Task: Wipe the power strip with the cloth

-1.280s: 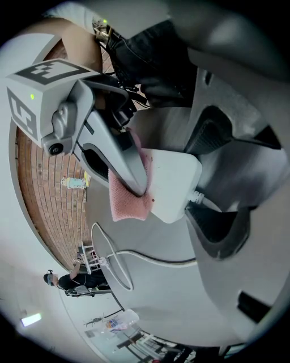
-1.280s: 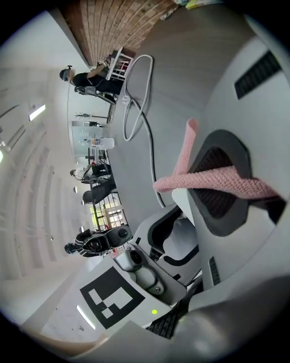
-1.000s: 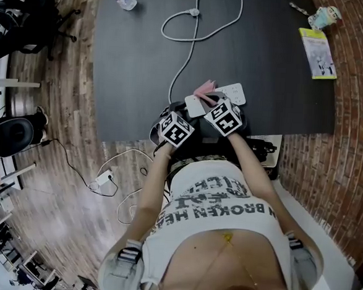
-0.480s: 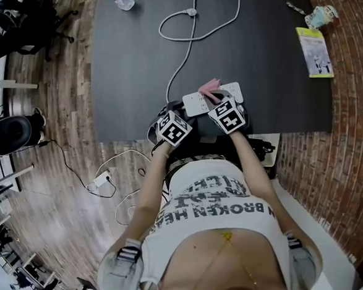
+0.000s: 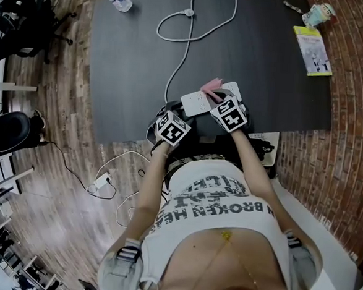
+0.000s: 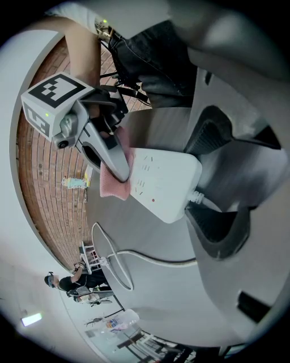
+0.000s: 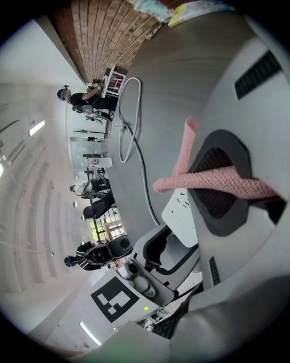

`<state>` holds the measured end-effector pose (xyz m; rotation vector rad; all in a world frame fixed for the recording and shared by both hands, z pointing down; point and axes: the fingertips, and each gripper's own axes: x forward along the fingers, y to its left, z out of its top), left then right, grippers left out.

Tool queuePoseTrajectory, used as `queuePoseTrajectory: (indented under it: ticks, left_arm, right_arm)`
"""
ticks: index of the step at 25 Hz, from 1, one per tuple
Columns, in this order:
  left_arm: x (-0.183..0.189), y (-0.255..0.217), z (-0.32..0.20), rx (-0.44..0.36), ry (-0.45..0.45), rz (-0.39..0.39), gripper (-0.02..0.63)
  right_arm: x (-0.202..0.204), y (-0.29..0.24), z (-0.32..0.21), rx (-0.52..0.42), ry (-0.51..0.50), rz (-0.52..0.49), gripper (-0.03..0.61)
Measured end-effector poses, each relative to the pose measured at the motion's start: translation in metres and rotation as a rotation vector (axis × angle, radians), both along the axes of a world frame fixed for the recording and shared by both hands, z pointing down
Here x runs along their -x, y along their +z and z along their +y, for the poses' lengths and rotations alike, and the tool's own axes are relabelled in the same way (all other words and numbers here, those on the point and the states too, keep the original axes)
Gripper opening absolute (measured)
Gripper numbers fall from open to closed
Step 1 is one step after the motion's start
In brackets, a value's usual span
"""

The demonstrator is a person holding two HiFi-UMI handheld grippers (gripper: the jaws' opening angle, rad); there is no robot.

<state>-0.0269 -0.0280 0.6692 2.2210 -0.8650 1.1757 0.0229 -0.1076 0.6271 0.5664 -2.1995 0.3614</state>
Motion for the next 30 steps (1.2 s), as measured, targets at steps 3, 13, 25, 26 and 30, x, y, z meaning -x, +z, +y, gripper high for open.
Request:
queuePoseTrajectory:
  ticks: [3,13,25,26,30]
  left_arm:
    - [-0.001,0.000,0.000,-0.001,-0.001,0.000,0.279]
    - [0.000,-0.001,0.001,0.001,0.000,0.000,0.279]
    - [-0.001,0.000,0.000,0.002,0.000,0.000,0.279]
    - [-0.001,0.000,0.001,0.003,0.000,0.000,0.279]
    - [-0.002,0.000,0.000,0.003,0.000,-0.001,0.279]
  right_arm:
    - [-0.004,-0.002,-0.002,0.003,0.013,-0.010,0.016]
    - [-0.024,-0.001,-0.012,-0.001,0.079,-0.014,0.016]
    - [-0.036,-0.002,-0.018,-0.003,0.113,-0.012,0.015]
    - [-0.038,-0.001,-0.018,-0.004,0.116,-0.013,0.016]
    - [-0.040,-0.001,-0.020,-0.009,0.122,-0.015,0.016]
